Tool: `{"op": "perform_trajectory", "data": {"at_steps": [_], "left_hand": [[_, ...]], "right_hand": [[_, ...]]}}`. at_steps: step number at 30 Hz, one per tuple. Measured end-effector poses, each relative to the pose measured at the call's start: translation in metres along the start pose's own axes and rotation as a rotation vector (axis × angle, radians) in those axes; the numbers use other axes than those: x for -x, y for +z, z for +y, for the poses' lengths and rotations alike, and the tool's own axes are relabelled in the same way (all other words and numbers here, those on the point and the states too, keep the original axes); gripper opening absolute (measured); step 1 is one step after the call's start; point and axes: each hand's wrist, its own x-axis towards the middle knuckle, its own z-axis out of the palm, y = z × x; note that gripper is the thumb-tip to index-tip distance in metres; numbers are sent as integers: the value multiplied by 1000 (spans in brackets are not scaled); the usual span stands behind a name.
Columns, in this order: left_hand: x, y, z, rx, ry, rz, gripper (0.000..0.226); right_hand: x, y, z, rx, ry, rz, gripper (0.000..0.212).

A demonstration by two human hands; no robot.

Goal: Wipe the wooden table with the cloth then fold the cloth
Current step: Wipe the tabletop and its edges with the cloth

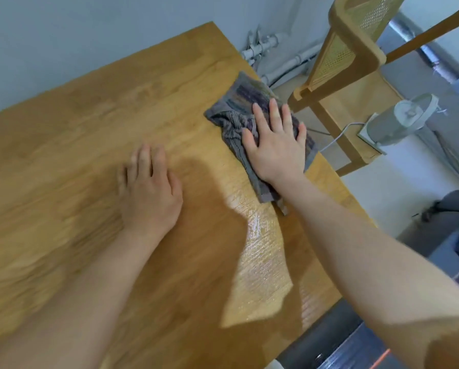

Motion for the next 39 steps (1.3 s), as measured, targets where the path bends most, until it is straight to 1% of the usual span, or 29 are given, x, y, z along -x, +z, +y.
{"op": "perform_trajectory", "data": {"at_steps": [2, 3, 5, 7, 8, 9, 11, 13, 15, 17, 19, 22, 24, 25, 27, 31, 33, 36, 38, 39], "left_hand": [[13, 6, 7, -2, 42, 9, 55], [15, 7, 9, -2, 54, 25, 55], [16, 8, 7, 2, 52, 36, 54], [15, 9, 5, 9, 37, 40, 54], [14, 9, 5, 14, 39, 49, 54], [14, 9, 5, 20, 51, 61, 54], [20, 9, 5, 20, 89, 80, 55], [35, 11, 2, 13, 125, 63, 59], [59, 14, -1, 0, 166, 27, 62], [83, 16, -3, 0, 217, -3, 63], [92, 18, -3, 8, 256, 3, 61], [88, 15, -5, 6, 276, 63, 57], [87, 16, -6, 12, 272, 58, 56], [88, 16, -6, 22, 271, 58, 55], [88, 17, -5, 33, 282, 74, 54], [85, 12, -7, -3, 284, 53, 53], [85, 11, -4, -17, 256, 36, 53], [86, 12, 1, -49, 235, 25, 55], [84, 13, 0, -58, 227, 25, 56], [84, 14, -1, -55, 227, 30, 57]], "right_hand": [[44, 8, -13, 15, -1, 53, 61], [76, 13, -24, 19, -42, 62, 60], [144, 22, -42, 23, -177, 8, 59], [181, 22, -33, 31, -243, -46, 58], [184, 19, -16, 25, -220, -43, 58], [181, 15, 6, 36, -156, -19, 58], [160, 2, 49, 67, 22, 3, 60], [133, -10, 79, 33, 219, -5, 61], [119, -13, 79, -14, 345, 18, 61], [129, -5, 54, -39, 396, 57, 61], [165, 11, 12, -22, 341, 78, 61], [242, 36, -56, -26, 135, 30, 59], [278, 43, -73, -18, 32, -5, 57], [286, 43, -66, -13, 1, -11, 57], [282, 37, -31, -11, 21, -8, 58], [224, 11, 57, 6, 280, 36, 64], [188, 0, 86, 7, 351, 28, 66], [145, -8, 97, -38, 443, 34, 65], [134, -6, 84, -58, 501, 55, 64], [135, -3, 73, -46, 490, 67, 64]]}}
